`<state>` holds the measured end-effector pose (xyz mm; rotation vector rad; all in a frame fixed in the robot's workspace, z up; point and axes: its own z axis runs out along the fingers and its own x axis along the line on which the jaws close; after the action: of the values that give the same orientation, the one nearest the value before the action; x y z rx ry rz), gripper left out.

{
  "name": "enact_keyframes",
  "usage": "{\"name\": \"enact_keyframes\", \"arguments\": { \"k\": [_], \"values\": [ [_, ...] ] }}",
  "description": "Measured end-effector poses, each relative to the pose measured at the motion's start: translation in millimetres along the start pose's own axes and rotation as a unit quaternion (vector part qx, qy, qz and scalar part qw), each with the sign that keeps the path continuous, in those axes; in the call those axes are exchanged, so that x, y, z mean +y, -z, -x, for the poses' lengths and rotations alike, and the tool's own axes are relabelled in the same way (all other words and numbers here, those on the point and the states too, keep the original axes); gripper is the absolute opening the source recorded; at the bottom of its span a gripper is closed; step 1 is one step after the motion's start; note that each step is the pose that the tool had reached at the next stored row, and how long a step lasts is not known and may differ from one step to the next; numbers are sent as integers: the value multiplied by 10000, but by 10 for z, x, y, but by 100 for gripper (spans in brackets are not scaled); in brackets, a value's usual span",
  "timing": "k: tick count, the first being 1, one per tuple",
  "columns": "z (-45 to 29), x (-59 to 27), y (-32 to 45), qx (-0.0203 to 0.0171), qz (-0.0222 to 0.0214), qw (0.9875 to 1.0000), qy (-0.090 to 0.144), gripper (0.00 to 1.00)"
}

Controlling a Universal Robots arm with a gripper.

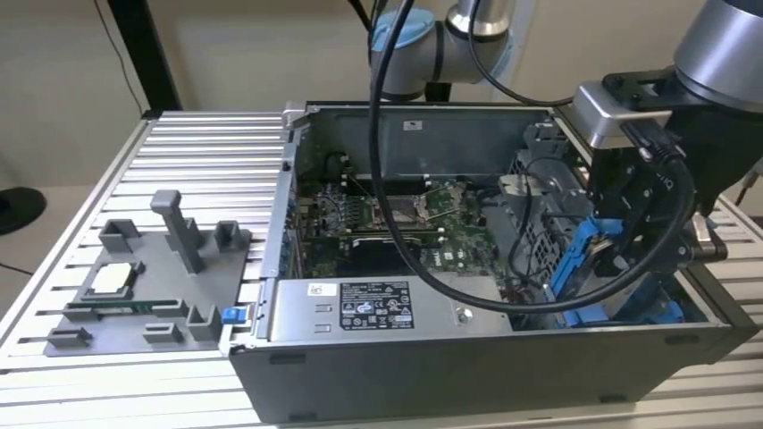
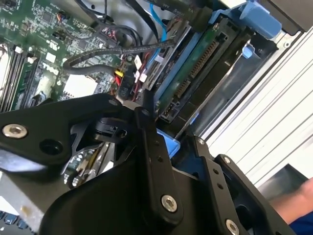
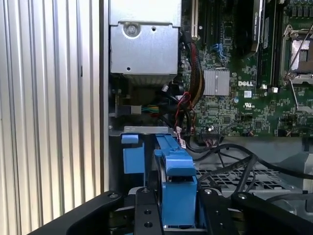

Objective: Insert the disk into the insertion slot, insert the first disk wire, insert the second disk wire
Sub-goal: 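Insert the disk into the insertion slot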

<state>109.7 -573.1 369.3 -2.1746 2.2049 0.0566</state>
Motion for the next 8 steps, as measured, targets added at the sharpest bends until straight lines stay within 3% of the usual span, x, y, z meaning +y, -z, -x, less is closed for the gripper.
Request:
{"name": "enact_keyframes", "arguments": {
  "k": [2,8],
  "values": [
    [1,0,40,3,4,10000,-1,100],
    [17,-1,291,4,13,10000,-1,100]
  ]
}}
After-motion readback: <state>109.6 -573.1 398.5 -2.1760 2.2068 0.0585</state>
